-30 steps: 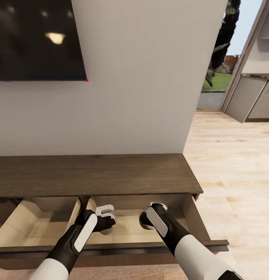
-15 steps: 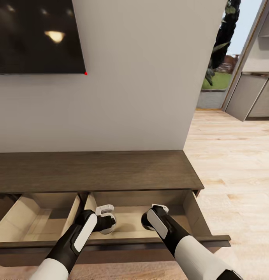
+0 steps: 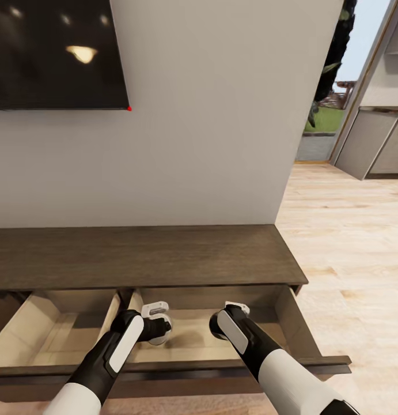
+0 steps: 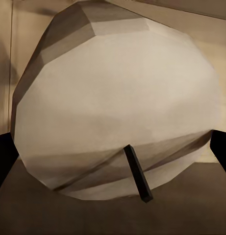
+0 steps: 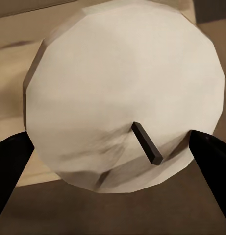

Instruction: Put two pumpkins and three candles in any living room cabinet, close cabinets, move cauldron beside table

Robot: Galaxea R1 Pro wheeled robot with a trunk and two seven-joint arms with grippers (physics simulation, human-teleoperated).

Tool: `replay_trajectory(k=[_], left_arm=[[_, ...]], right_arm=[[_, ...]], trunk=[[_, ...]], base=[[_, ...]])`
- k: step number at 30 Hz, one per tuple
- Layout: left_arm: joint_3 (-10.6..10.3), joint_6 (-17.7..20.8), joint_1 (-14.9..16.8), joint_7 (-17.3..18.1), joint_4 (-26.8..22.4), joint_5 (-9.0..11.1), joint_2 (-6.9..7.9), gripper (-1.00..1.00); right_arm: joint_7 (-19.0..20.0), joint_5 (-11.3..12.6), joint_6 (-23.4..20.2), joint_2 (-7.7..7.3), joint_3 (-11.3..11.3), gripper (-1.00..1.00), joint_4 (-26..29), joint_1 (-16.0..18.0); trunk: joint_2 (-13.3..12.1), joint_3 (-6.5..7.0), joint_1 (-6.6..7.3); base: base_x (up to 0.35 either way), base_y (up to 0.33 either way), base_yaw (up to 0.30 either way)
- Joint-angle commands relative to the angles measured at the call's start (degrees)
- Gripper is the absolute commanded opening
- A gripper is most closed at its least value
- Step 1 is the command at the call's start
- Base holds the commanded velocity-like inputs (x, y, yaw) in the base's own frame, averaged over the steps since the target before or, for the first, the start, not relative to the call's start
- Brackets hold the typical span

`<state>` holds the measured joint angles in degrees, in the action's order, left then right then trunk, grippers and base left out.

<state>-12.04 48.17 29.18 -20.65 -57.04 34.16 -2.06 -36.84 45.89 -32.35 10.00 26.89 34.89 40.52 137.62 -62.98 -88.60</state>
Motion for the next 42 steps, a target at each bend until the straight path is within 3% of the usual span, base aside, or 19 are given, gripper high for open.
replay_trajectory(k=[1, 9, 21, 42], left_arm=[[0.0, 0.0, 0.0, 0.0, 0.0, 0.0, 0.01, -1.0], [-0.1, 0.0, 0.0, 0.0, 0.0, 0.0, -0.04, -1.0], [-0.1, 0.0, 0.0, 0.0, 0.0, 0.0, -0.05, -1.0], [-0.1, 0.0, 0.0, -0.1, 0.0, 0.0, -0.05, -1.0]], right_arm=[[0.0, 0.0, 0.0, 0.0, 0.0, -1.0, 0.0, 0.0], [0.0, 0.0, 0.0, 0.0, 0.0, -1.0, 0.0, 0.0], [0.0, 0.0, 0.3, 0.0, 0.0, -1.0, 0.0, -0.1], [0.0, -0.1, 0.4, 0.0, 0.5, -1.0, 0.0, -0.1]], trunk=[[0.0, 0.0, 0.0], [0.0, 0.0, 0.0], [4.8, -2.15, -2.63], [4.8, -2.15, -2.63]], base=[[0.023, 0.018, 0.0], [0.004, 0.003, 0.0], [0.0, 0.0, 0.0], [0.074, 0.0, 0.0]])
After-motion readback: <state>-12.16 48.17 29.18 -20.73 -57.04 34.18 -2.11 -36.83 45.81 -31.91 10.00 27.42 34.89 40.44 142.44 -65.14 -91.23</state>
